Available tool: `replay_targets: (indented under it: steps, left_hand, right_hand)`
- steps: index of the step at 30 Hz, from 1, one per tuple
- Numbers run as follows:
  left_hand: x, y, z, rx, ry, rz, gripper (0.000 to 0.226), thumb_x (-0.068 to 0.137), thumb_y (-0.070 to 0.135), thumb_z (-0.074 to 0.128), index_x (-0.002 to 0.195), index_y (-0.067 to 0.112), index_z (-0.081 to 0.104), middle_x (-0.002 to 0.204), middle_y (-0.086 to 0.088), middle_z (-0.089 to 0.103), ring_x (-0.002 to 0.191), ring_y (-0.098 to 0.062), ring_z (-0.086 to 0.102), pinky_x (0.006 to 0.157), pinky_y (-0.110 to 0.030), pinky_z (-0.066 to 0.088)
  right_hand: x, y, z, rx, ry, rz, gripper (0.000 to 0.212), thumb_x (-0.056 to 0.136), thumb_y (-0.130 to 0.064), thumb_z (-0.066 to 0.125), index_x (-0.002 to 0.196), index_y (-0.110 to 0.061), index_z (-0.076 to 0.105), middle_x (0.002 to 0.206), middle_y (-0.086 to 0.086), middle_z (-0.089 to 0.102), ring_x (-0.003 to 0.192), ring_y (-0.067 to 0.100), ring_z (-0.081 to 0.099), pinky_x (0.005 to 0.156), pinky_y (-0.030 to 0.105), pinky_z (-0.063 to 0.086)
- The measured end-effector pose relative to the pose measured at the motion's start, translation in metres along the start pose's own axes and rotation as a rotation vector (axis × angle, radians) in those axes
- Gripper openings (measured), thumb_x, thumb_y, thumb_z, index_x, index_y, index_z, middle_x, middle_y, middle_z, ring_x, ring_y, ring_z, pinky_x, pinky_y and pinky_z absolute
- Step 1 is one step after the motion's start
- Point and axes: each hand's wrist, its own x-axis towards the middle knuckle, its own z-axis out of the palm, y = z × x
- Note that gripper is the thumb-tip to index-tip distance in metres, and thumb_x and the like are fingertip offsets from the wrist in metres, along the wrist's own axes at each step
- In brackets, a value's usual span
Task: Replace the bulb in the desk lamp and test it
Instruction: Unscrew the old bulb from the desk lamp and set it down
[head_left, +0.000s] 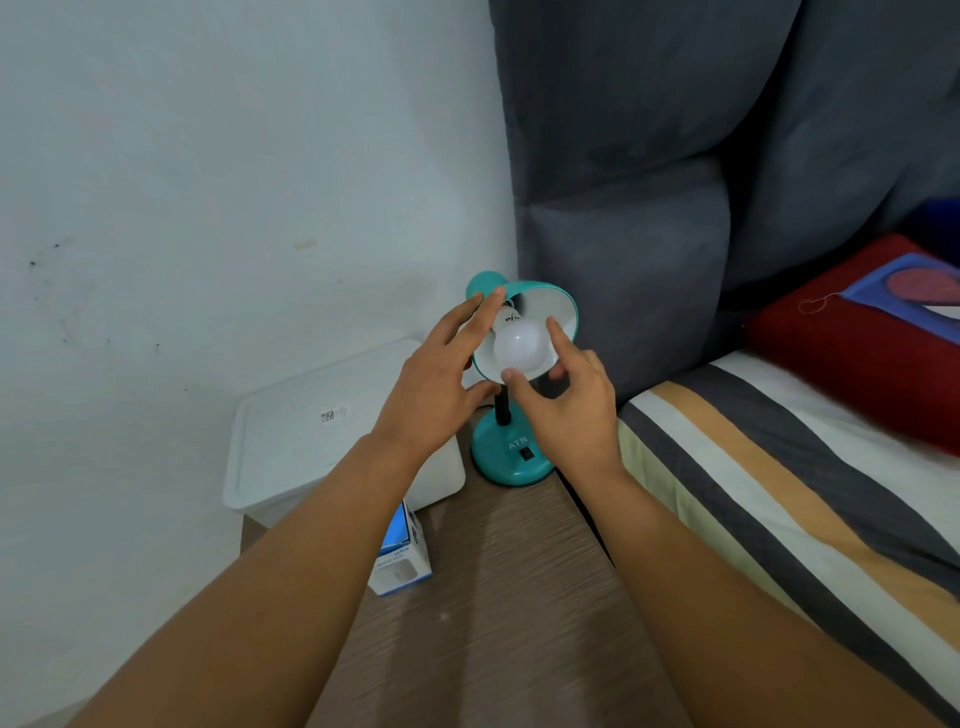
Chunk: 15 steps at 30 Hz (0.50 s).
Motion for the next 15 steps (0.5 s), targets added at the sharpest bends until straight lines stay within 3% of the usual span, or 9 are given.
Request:
replay_targets:
  steps: [5,7,10,15]
  left_hand:
    - [0.001,0.002,-0.001,-0.006,-0.014,-0.003,0.099,0.084,0.017,0.079,0.156,0.046,0.017,0.157,0.001,0.035,0.134,-0.016,0.049,0.103,-0.041,0.051]
    - [0.001,0.002,-0.001,-0.011,-0.009,-0.005,0.1,0.084,0.017,0.079,0.155,0.049,0.016,0.157,0.001,0.035,0.133,-0.017,0.05,0.104,-0.04,0.051]
    - [0.0,0.002,0.0,-0.008,-0.004,0.003,0.101,0.084,0.018,0.079,0.154,0.051,0.015,0.156,0.002,0.036,0.131,-0.016,0.051,0.104,-0.037,0.051]
    - [-0.001,0.001,-0.001,-0.008,-0.011,0.008,0.107,0.082,0.015,0.082,0.152,0.056,0.012,0.156,0.003,0.035,0.133,-0.016,0.05,0.106,-0.036,0.05]
  right_hand:
    - [0.01,0.003,0.005,0.017,0.006,0.147,0.067,0.074,-0.075,0.065,0.125,-0.031,0.067,0.091,-0.002,0.06,0.083,0.009,0.057,0.072,0.028,0.047]
    - [0.012,0.003,0.006,0.028,0.002,0.137,0.06,0.076,-0.072,0.066,0.121,-0.032,0.07,0.088,-0.002,0.061,0.079,0.008,0.057,0.07,0.027,0.046]
    - [0.01,0.001,0.001,-0.004,0.028,0.085,0.066,0.078,-0.058,0.076,0.136,-0.03,0.061,0.093,-0.002,0.058,0.085,0.01,0.057,0.076,0.026,0.048]
    - [0.012,0.005,-0.007,-0.19,0.029,-0.107,0.071,0.079,-0.048,0.08,0.143,-0.029,0.054,0.096,-0.002,0.056,0.093,0.02,0.057,0.079,0.041,0.055]
